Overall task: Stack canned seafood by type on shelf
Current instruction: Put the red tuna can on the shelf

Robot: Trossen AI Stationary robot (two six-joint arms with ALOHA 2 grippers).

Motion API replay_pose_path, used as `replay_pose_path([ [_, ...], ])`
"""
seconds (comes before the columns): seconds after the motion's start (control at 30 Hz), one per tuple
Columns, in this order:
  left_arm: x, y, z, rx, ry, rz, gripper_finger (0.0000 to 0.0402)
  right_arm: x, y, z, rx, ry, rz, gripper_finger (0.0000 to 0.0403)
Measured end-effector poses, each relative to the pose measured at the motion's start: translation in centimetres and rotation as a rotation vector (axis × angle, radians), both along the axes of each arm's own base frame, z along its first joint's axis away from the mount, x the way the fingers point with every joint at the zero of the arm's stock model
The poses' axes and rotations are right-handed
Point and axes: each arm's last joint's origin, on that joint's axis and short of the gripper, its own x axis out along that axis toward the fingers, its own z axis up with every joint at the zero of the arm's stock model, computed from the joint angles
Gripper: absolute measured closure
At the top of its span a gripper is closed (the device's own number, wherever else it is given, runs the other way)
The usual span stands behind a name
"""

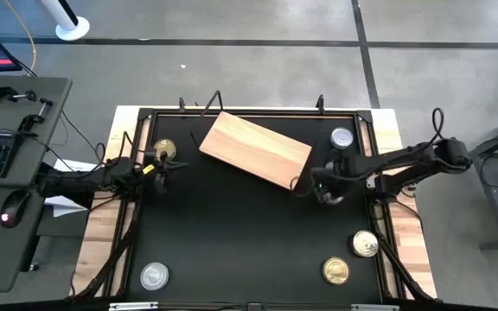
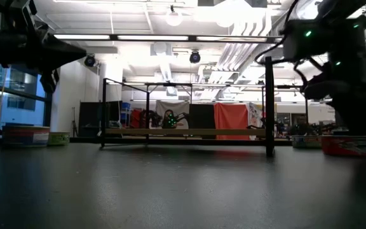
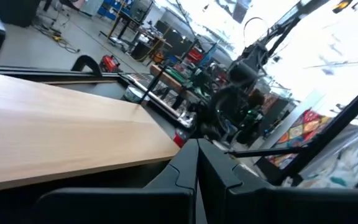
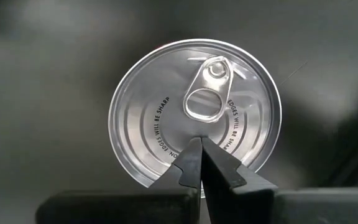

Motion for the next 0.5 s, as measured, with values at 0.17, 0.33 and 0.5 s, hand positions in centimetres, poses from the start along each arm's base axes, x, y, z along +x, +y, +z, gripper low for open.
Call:
replay_pose_path([
  [0.17,0.1,-0.1,0.3,-0.005,-0.026,-0.039,0.0401,0.6,3.3,0.0,0.04,-0.092,0.066,0.0403],
  [0.33,0.6,-0.1,0.4,-0.005,-0.028,-0.041,0.0402,2.5,5.9,-0.4,0.094,-0.273,0.178,0.0403],
  [0.5,1.8,-0.1,0.7,-0.006,0.069,-0.044,0.0401,5.3,7.1,-1.6,0.107,-0.45,0.291,0.0403],
])
